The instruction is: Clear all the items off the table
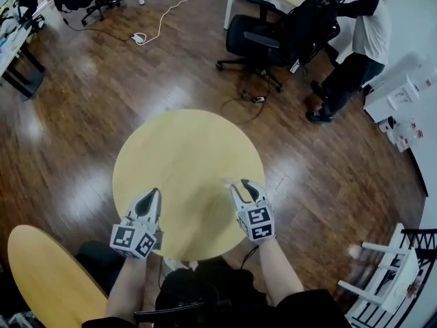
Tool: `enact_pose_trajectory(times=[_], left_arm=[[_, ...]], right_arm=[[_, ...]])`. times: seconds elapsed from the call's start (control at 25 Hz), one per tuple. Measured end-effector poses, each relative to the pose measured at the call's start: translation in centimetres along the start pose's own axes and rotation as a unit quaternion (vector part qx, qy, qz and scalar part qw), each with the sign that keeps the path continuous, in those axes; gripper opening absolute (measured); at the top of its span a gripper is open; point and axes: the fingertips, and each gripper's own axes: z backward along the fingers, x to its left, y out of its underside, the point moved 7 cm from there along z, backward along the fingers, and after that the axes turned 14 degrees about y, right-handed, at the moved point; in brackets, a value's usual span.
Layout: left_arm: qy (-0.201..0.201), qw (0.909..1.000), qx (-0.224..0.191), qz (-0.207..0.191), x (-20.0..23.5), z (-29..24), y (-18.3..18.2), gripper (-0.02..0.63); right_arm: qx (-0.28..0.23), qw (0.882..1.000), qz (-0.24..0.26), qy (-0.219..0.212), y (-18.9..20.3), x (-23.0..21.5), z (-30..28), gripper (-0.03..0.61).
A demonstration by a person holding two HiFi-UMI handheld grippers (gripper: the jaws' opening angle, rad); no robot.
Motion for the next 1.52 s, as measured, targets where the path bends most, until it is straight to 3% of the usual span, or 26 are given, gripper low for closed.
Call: enact_pose_trajectory(times=[0.24,0.52,0.56,0.64,0.96,1.28,1.52], left_arm=[[-0.013,0.9994,0.021,0.025,0.9,-2.2,1.8,-0.002],[-0.013,0.9981,0.042,0.043,0.9,-2.7,3.7,-0.002],[-0.012,0.9981,0.044,0.042,1.1,-2.8,3.7,-0.002],[-0.014,0.9981,0.043,0.041,1.6,-2.8,3.5,-0.002],[-0.02,0.9991,0.012,0.034,1.7,-1.8,2.1,-0.002],[-0.08,0.9934,-0.081,0.014,2.7,8.6,-1.6,-0.002],[-0.16,0.9772,-0.138,-0.017,2.6,20.8,-3.7,-0.002]], right_arm=[[0.041,0.999,-0.012,-0.021,2.2,0.5,-2.8,0.14],[0.066,0.998,-0.014,-0.01,3.9,0.3,-4.2,0.137],[0.066,0.998,-0.01,-0.003,3.9,0.2,-4.3,0.128],[0.065,0.998,-0.005,0.008,3.8,0.2,-4.5,0.008],[0.047,0.999,0.0,0.013,1.8,0.5,-4.7,0.008],[-0.028,0.999,0.025,0.004,-3.7,4.7,-1.5,0.007],[-0.096,0.993,0.051,-0.046,-8.2,12.7,1.1,0.008]])
